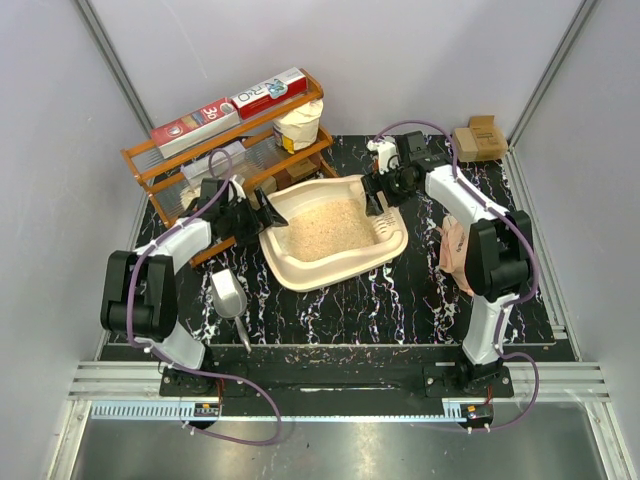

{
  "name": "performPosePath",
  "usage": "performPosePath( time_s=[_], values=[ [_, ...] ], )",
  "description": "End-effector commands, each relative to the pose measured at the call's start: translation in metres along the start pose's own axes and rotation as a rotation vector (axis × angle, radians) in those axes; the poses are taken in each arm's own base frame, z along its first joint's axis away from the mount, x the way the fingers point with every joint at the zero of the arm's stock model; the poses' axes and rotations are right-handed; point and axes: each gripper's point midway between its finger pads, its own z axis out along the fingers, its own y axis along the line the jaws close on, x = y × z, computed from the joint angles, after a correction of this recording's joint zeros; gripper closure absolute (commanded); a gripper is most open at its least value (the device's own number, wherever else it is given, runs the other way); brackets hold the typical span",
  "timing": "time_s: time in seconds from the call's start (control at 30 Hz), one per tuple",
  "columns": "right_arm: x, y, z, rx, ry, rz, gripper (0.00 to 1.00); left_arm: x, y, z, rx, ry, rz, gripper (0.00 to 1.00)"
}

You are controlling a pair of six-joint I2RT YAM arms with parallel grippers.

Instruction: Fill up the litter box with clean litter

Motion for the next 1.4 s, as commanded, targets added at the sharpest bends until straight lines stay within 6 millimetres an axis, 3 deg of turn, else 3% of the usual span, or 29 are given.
performPosePath(
  time_s=[0.0,0.2,0.4,0.6,0.9,1.17,1.37],
  values=[
    [0.016,0.003,0.023,-0.039,0.066,0.027,0.12,-0.024,-0.038,0.006,0.086,-0.060,0.099,0.02],
    [0.009,0.000,0.013,-0.027,0.042,0.023,0.11,-0.021,-0.024,-0.001,0.015,-0.065,0.112,0.01],
    [0.009,-0.001,0.008,-0.020,0.034,0.023,0.09,-0.025,-0.041,-0.026,0.067,-0.110,0.190,0.01],
    [0.007,-0.003,0.006,-0.013,0.027,0.022,0.08,-0.027,-0.037,-0.038,0.066,-0.141,0.186,0.01],
    [0.004,-0.005,0.007,-0.002,0.021,0.024,0.06,-0.016,0.002,-0.037,-0.055,-0.115,0.180,0.01],
    [-0.004,-0.004,-0.004,0.011,-0.010,0.011,0.03,-0.012,0.006,-0.063,-0.061,-0.155,0.174,0.01],
    [-0.012,-0.009,-0.007,0.039,-0.031,0.008,0.02,-0.005,0.014,-0.061,-0.074,-0.146,0.164,0.01]
  ],
)
